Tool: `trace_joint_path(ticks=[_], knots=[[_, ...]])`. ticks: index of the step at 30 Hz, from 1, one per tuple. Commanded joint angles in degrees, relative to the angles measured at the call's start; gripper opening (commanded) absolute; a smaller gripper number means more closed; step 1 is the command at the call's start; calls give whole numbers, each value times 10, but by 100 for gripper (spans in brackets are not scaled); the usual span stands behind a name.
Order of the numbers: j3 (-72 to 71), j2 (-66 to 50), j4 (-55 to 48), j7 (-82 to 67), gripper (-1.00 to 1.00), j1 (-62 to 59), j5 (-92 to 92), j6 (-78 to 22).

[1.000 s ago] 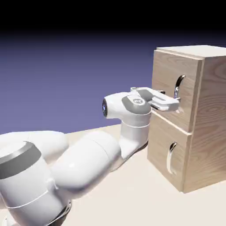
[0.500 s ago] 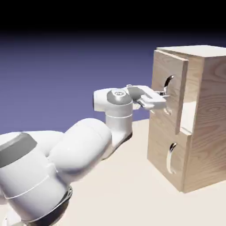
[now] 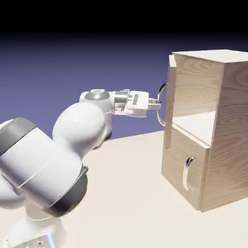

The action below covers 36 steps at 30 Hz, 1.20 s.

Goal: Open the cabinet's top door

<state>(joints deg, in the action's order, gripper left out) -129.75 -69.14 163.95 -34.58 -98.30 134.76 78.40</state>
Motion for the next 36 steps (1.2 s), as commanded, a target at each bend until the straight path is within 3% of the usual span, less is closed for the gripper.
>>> trace_joint_path(ticks=[1,8,17,28,36], knots=[[-7,10,-1,9,-100,13,-15,-24],[-37,102,-39,90,-100,131,-147,-199],[14,269,-176,240,-100,316,-365,-355],[189,497,-370,335,-100,499,-593,-356],[346,609,-432,323,-100,623,-673,-311]])
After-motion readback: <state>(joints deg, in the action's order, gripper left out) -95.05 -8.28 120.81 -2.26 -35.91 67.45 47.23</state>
